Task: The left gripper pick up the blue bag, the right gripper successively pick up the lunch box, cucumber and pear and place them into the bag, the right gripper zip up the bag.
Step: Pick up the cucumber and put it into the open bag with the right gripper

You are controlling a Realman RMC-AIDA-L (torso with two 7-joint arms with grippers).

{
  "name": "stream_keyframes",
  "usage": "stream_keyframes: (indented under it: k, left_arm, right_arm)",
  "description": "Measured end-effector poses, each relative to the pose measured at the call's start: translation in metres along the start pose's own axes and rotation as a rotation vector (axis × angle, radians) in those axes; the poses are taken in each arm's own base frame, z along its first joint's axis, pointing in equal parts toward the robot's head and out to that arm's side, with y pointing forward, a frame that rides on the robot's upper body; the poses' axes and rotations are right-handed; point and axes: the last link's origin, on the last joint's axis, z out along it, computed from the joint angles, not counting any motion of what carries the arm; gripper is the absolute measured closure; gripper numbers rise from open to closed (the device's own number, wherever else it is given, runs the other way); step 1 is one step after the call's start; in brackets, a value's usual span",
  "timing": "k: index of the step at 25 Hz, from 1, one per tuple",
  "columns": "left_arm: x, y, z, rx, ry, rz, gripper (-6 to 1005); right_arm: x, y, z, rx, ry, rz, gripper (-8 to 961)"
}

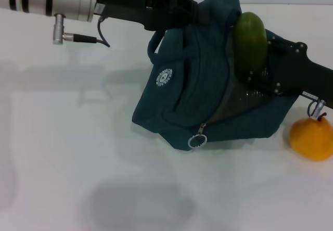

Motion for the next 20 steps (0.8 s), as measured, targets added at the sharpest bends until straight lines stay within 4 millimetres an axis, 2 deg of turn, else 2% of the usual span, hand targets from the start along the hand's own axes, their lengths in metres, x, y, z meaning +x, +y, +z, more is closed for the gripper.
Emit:
stream_keyframes:
  k: [11, 15, 20]
  left_arm:
    - [-0.004, 0.0, -0.002, -0.012, -0.011, -0.009, 932]
    - [-0.006, -0.001, -0.002, -0.015, -0.013, -0.016, 932]
    - [-0.009, -0.001, -0.001, -0.021, -0.02, -0.018, 932]
  right_arm:
    - [0.012, -0.014, 0.0, 0.056, 0.102, 0.115, 415]
    - [0.008, -0.014, 0.005, -0.003, 0.121, 0.149, 416]
    - [0.005, -0.003, 0.013, -0.132, 0.165, 0.158, 415]
